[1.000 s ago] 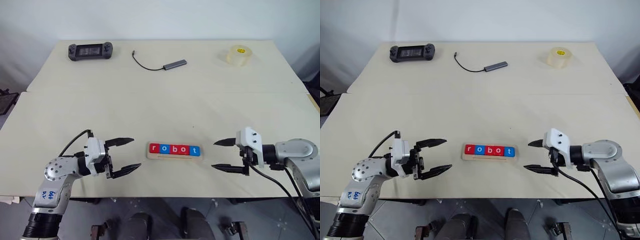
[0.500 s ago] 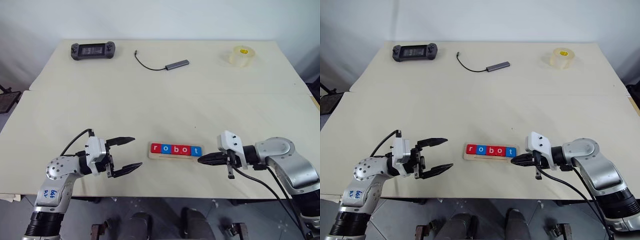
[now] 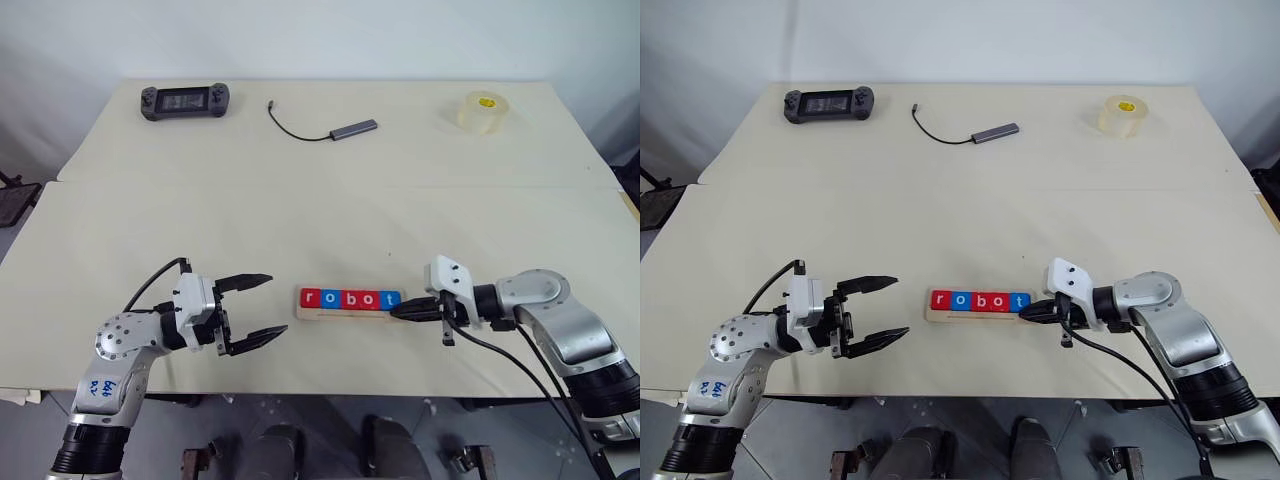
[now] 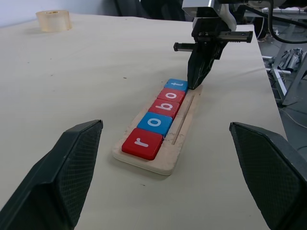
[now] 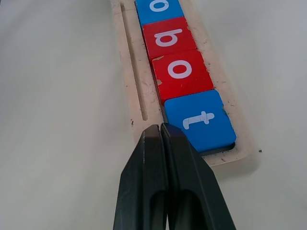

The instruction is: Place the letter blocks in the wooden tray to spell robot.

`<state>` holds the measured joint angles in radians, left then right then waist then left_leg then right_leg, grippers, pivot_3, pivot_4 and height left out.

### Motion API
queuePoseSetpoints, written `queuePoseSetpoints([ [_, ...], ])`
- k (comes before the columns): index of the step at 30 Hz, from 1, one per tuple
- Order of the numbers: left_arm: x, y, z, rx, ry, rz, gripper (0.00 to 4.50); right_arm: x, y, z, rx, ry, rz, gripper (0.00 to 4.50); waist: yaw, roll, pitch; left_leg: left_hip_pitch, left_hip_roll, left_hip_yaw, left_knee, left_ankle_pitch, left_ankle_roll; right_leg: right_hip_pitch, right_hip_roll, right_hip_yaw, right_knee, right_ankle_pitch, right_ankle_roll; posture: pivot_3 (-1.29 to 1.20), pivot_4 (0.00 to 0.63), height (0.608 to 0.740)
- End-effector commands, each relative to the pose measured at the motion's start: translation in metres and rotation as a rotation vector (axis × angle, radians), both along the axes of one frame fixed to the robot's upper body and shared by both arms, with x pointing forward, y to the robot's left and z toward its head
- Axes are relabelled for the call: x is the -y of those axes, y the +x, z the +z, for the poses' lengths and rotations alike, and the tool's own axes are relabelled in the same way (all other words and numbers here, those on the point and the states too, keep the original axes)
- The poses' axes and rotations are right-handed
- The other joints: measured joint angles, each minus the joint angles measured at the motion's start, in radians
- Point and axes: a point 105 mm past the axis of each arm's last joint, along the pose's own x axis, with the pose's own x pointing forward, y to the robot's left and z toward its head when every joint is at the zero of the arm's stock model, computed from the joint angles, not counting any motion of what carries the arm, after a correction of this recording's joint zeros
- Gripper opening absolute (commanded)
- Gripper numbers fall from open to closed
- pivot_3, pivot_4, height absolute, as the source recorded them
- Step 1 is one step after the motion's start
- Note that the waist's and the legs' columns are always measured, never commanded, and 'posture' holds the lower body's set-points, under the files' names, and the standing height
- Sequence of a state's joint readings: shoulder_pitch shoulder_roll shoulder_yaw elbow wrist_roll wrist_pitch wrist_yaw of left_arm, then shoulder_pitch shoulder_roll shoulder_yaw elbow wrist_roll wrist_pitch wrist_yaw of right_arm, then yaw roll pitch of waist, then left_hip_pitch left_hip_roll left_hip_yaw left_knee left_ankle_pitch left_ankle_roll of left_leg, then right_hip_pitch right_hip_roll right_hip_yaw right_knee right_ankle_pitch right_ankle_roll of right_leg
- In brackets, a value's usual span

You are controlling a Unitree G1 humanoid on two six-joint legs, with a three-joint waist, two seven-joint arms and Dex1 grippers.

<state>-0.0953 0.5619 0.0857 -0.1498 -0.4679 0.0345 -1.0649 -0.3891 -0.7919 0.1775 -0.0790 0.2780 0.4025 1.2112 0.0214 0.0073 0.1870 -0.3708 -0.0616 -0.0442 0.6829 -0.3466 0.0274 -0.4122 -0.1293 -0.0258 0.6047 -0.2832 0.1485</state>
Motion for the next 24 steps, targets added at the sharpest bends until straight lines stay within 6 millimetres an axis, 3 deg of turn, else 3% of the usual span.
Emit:
queuePoseSetpoints([
  [1,0.004,-0.004,0.006,0.027,-0.013,-0.019,4.5,0.001,-0.002,0.012,0.036,0.028,0.006,0.05,0.0,0.0,0.0,0.0,0.0,0.0,0.0,0.0,0.0,0.0,0.0,0.0,0.0,0.0,0.0,0.0,0.15,0.74],
  [5,0.001,-0.005,0.004,0.022,-0.001,-0.012,4.5,0.015,-0.012,0.032,0.057,0.096,-0.002,0.05,0.004,0.0,0.0,0.0,0.0,0.0,0.0,0.0,0.0,0.0,0.0,0.0,0.0,0.0,0.0,0.0,0.15,0.74],
  [10,-0.018,-0.006,0.001,0.005,0.033,0.034,4.5,0.049,-0.02,0.048,0.219,0.082,-0.055,1.6,0.003,0.0,0.0,-0.001,0.0,-0.001,0.0,0.0,0.0,0.0,0.0,-0.001,0.0,0.0,0.0,0.0,0.15,0.74],
  [14,-0.032,-0.003,0.001,0.003,0.076,0.073,4.5,0.075,-0.032,0.052,0.217,0.149,-0.113,2.89,0.002,0.0,0.0,0.0,0.0,0.0,-0.001,0.0,0.0,0.0,0.0,0.0,0.0,0.0,0.0,0.0,0.15,0.74],
  [19,-0.041,0.003,0.004,0.033,0.15,0.102,4.5,0.087,-0.036,0.046,0.215,0.175,-0.147,4.49,0.002,0.0,0.0,0.001,0.0,0.0,0.0,0.0,0.0,0.001,0.0,0.0,0.0,0.0,0.0,0.0,0.15,0.74],
  [24,-0.045,0.008,0.006,0.012,0.115,0.139,4.5,0.084,-0.031,0.043,0.25,0.186,-0.146,4.49,-0.001,0.0,0.0,0.001,0.001,0.0,-0.001,0.0,0.0,0.001,0.0,0.0,0.0,0.0,0.0,0.0,0.15,0.74],
])
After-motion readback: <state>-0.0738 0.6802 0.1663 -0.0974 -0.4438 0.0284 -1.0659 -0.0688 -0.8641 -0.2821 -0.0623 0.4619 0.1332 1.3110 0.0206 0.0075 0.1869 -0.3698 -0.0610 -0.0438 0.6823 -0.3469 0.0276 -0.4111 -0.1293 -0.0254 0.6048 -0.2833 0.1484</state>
